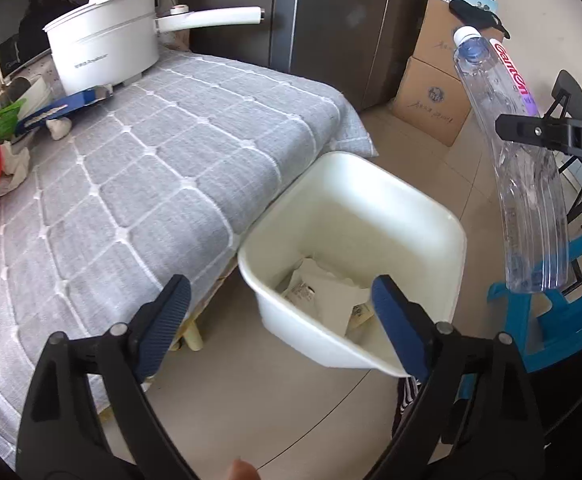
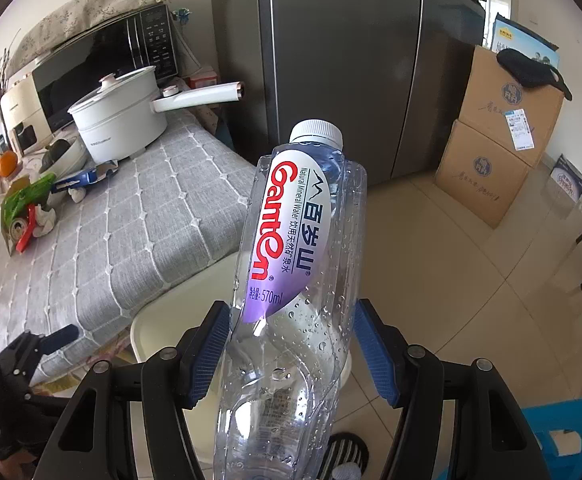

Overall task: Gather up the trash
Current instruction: 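Open the left gripper over the white bin to drop the wrapper, then open the right gripper over the bin to drop the Ganten bottle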

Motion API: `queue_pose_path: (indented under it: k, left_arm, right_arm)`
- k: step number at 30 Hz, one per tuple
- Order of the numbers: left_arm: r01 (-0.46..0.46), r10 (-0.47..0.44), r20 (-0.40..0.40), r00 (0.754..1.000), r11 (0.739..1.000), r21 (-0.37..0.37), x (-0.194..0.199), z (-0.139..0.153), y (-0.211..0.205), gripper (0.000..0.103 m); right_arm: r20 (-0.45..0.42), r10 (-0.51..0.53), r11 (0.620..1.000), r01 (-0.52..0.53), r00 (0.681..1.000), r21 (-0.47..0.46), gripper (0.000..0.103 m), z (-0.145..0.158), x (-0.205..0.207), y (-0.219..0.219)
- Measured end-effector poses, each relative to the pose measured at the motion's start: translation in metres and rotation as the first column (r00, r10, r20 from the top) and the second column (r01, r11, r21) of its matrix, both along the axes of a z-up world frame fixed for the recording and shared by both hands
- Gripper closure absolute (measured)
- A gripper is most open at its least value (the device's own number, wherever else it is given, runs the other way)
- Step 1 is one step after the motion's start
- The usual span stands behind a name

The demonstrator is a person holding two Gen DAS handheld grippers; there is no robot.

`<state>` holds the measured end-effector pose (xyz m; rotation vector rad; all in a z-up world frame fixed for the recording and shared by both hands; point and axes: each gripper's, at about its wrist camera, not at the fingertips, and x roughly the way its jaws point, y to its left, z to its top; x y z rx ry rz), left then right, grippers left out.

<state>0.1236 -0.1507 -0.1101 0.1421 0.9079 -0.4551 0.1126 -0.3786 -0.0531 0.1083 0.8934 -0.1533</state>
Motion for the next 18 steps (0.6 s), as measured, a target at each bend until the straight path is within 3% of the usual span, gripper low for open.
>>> queue_pose_path:
  k: [4,13,18]
  left_arm:
    - [-0.024,0.023,0.018,1.0,0.999,0.04,-0.013,0.013,0.026,0.001]
    - [-0.079,0.075,0.074,0.994,0.996,0.051,-0.032,0.034,0.087,0.001]
    - [-0.122,0.12,0.061,0.991,0.992,0.017,-0.03,0.042,0.108,0.001]
  right_arm:
    - [0.02,0.025,0.999,-0.024,0.999,-0.028,0.038,-0.001,0.01,0.019]
    - [0.038,0.103,0.986,-0.097,0.994,-0.133,0.036,-0.022,0.037,0.058]
    - [0.008,0.114,0.979,-0.111,0.993,-0.173,0.023,-0.03,0.046,0.068]
